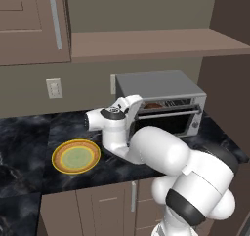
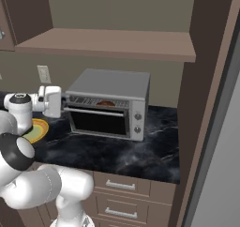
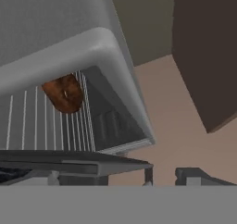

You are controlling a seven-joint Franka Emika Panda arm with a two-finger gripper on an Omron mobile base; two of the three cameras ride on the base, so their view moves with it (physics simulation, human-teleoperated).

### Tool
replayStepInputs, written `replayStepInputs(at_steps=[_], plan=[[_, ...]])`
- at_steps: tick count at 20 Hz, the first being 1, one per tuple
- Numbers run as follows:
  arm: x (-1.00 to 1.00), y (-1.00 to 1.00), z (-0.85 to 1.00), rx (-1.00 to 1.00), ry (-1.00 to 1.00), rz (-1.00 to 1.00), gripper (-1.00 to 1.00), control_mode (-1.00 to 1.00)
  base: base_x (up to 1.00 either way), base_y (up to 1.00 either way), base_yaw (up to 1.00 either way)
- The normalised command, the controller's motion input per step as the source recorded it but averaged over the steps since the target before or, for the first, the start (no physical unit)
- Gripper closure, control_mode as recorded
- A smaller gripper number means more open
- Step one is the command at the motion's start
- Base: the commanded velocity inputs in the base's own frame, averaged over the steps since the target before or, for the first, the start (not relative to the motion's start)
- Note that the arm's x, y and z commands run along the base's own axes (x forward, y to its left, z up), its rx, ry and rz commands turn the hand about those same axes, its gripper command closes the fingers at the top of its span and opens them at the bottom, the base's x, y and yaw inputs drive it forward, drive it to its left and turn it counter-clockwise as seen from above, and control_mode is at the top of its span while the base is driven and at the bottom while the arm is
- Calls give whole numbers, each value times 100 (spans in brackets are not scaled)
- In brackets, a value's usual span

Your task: Pick up the bagel from the plate, place it on the toaster oven rack, close the door, and set the timer.

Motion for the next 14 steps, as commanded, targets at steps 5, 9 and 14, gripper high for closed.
replayStepInputs(at_steps=[5,9,14], plan=[[22,-2,18,0,-17,0,-100,-100,0,0,0],[28,-1,14,0,-14,0,-100,-100,0,0,0],[39,-3,13,0,-5,0,-100,-100,0,0,0]])
